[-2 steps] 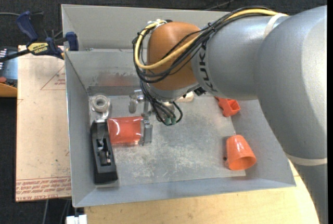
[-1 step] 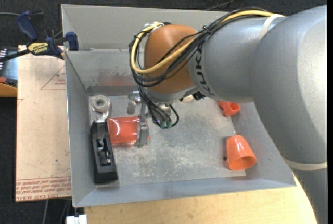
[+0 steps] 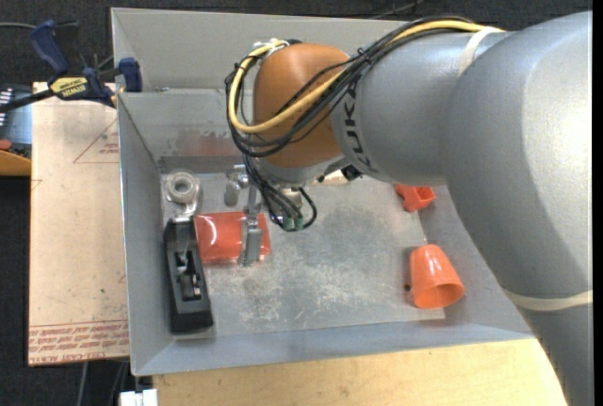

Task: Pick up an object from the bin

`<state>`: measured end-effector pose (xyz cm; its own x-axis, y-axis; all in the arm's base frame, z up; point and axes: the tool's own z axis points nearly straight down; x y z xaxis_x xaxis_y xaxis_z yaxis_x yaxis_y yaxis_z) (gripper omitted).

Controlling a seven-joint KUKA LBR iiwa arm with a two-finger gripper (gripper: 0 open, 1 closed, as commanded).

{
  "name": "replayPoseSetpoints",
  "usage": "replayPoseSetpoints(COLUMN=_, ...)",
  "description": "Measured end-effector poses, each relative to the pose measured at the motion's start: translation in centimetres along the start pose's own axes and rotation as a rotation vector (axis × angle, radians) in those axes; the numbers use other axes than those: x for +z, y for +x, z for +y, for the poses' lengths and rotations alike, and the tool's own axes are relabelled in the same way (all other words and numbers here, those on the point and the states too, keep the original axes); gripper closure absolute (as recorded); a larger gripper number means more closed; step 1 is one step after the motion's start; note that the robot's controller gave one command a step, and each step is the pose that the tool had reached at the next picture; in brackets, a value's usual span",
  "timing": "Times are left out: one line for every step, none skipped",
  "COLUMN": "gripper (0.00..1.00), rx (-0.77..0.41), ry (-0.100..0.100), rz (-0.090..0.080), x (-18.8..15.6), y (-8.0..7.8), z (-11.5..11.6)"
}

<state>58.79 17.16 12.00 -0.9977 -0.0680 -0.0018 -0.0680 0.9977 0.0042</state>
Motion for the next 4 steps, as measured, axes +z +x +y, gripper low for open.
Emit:
replayPoseSetpoints(gripper=0.00, rx=-0.079, ry=0.000, rz=-0.004, x=5.0, y=0.7, z=-0.3)
replayPoseSetpoints(gripper=1.00, rx=0.208, ry=-0.002, rz=-0.009, x=4.9, y=1.7, z=-0.1)
replayPoseSetpoints(gripper=1.00, rx=0.208, ry=-0.002, rz=-0.009, x=4.9, y=1.7, z=-0.1)
replayPoseSetpoints(gripper=1.00, rx=0.208, ry=-0.001, rz=-0.006, x=4.2, y=1.8, z=-0.1)
